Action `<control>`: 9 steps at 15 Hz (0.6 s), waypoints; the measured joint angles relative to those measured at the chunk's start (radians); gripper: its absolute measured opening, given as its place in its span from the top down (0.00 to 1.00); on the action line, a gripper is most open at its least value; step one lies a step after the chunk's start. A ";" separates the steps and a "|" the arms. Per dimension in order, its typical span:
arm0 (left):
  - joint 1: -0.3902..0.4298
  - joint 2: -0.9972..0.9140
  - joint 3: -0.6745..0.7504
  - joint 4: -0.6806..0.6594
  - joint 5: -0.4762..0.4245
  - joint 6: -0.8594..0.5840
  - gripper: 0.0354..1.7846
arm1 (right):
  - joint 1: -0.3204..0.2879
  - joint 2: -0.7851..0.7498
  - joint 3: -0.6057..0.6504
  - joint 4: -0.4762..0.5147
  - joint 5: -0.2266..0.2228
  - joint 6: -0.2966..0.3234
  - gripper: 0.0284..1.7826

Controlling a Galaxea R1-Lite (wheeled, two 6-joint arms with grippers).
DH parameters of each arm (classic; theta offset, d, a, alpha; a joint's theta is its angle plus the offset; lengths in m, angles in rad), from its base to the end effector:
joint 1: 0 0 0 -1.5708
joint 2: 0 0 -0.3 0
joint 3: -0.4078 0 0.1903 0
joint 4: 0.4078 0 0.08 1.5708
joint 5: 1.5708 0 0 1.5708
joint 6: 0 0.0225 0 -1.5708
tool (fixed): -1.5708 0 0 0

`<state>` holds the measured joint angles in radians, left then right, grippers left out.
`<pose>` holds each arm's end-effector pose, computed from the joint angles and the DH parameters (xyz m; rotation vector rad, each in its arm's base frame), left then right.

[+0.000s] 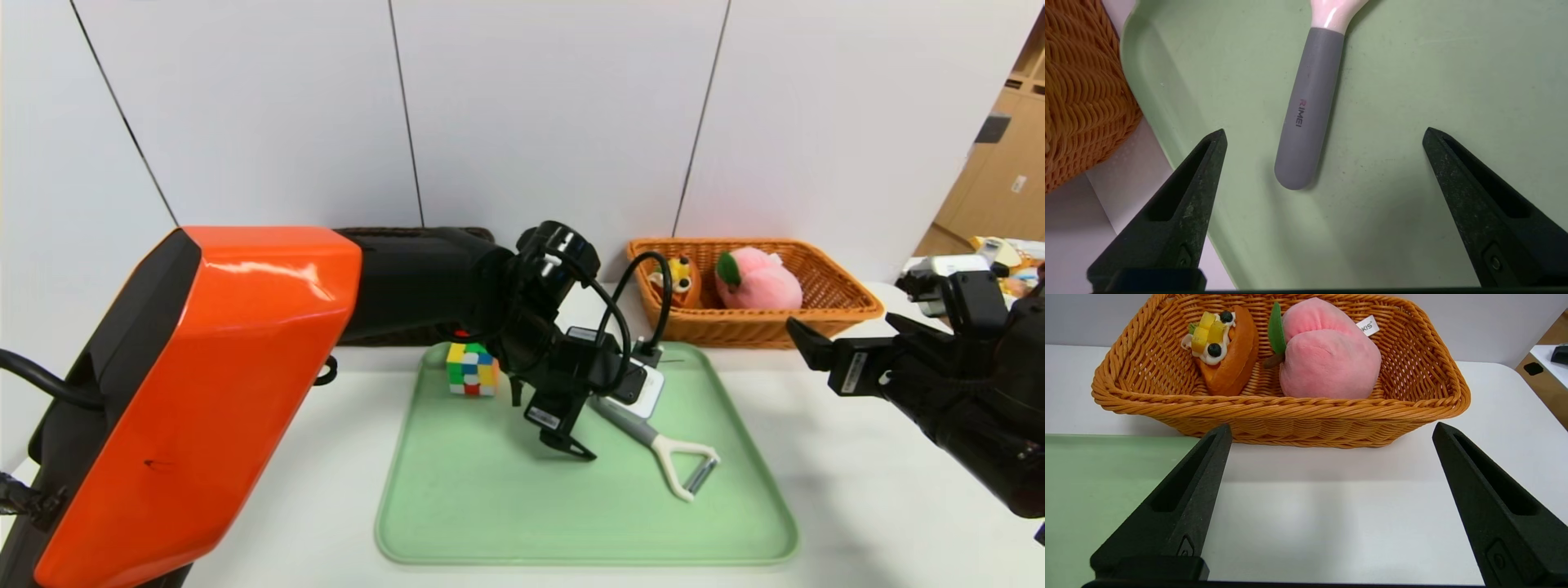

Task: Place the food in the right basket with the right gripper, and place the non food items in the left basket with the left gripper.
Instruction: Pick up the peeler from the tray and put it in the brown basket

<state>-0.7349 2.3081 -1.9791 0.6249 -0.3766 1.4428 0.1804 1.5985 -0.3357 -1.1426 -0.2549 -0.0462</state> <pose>0.3281 -0.3077 0.1547 1.3465 0.0713 -1.5640 0.2314 0.0364 0.1441 -0.0721 0.1191 -0.0717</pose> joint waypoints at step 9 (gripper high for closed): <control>-0.024 -0.008 -0.008 0.044 0.027 -0.017 0.06 | 0.017 0.090 0.067 -0.216 0.001 0.022 0.05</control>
<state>-0.7591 2.3000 -1.9872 0.6687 -0.3491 1.4253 0.1972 1.6881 -0.2687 -1.3589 -0.2540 -0.0238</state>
